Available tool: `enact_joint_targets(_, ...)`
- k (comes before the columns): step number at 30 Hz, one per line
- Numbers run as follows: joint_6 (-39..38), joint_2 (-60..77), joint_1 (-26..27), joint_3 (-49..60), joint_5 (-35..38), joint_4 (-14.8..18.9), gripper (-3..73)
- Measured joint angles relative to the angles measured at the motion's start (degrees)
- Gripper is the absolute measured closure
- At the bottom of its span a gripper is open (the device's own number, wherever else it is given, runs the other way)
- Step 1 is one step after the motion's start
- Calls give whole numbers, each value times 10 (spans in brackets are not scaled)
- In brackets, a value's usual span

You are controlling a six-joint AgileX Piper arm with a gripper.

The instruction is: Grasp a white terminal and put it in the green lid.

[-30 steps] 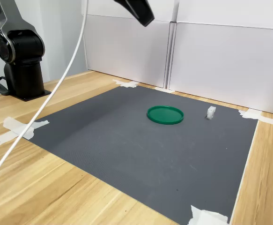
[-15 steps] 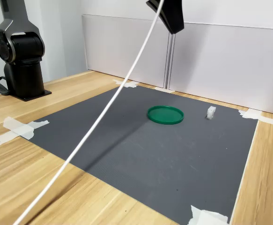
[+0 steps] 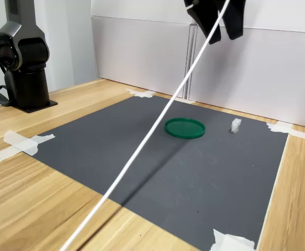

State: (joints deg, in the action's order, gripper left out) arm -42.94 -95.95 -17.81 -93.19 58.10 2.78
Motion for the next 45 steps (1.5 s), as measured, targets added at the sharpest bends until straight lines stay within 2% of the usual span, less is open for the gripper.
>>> enact_joint_targets(3, 20, -7, -18, -10, -7, 1, -4)
enact_joint_targets(10, 27, -57, -28, -12, -14, -2, -13)
enact_joint_targets(17, 29, -105, -29, -12, -52, -7, -13)
enact_joint_targets(29, 18, -182, -40, -12, -69, -5, -5)
enact_joint_targets(39, 26, -216, -47, -23, -97, -21, -2)
enact_joint_targets(45, 31, -233, -47, -43, -97, -21, 31)
